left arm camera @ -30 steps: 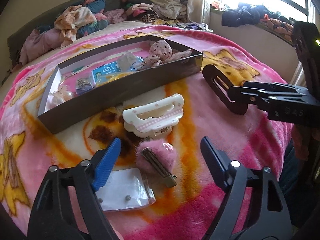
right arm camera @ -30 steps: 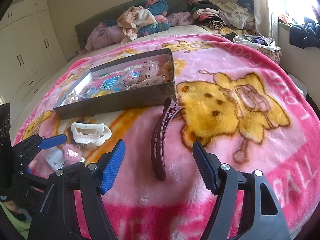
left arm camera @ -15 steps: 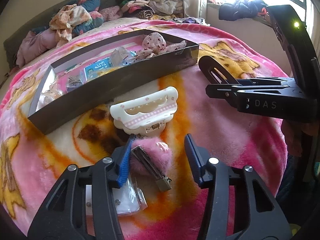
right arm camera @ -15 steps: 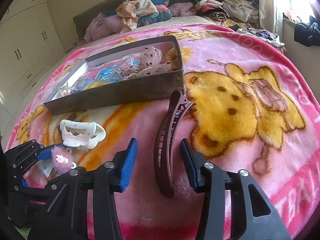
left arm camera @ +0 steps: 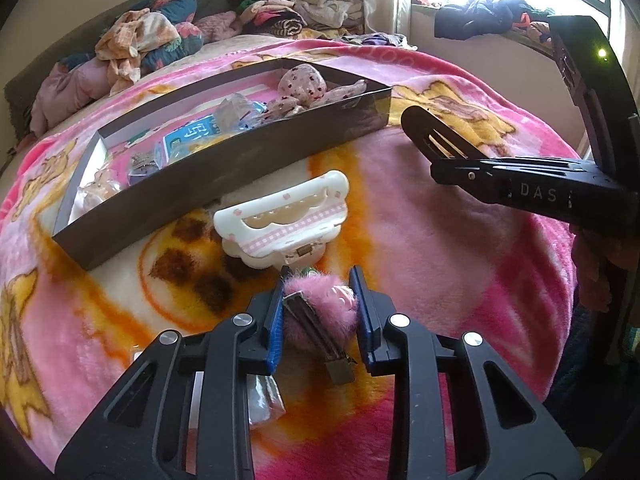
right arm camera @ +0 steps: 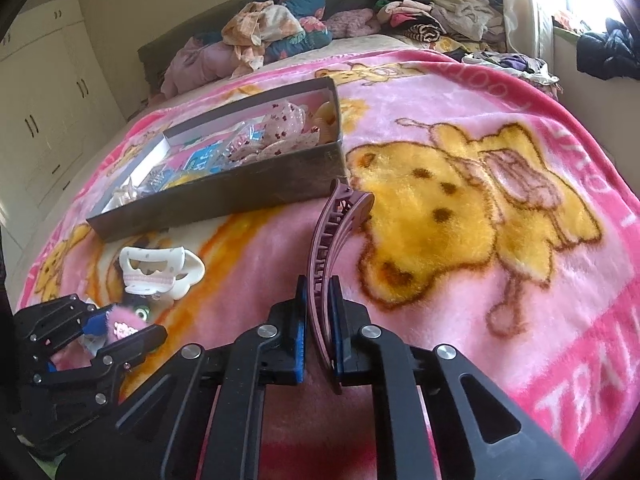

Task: Organize jewelry
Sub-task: 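Grasp the pink pom-pom clip with the left tool while the right tool grasps the brown claw clip, then lift both held clips and carry them over the box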

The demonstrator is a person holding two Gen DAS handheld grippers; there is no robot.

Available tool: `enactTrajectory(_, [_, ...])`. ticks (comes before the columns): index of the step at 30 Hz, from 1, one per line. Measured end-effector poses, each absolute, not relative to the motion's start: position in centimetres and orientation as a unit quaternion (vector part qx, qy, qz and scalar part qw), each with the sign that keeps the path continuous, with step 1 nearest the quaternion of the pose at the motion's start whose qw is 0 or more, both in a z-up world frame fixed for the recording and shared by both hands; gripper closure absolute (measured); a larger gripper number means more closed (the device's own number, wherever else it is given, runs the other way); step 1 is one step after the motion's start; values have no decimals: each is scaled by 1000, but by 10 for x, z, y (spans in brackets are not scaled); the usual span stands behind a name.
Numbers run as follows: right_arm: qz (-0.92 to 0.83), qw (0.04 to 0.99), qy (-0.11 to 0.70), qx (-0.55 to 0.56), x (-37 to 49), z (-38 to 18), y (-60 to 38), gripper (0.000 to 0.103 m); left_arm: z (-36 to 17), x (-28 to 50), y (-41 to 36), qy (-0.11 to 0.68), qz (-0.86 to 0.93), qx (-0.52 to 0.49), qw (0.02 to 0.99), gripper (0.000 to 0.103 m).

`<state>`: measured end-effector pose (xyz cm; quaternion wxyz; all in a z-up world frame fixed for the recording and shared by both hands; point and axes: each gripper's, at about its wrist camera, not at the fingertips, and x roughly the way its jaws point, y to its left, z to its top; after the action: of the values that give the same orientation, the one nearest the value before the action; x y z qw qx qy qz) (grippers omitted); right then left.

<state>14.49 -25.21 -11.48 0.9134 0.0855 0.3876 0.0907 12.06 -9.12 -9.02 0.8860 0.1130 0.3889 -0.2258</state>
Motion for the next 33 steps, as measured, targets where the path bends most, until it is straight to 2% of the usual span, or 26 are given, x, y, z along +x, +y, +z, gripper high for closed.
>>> enactTrajectory(33, [115,936,316,100,110,-71,-265,93,-45,132,-107,349,-261,71,897,82])
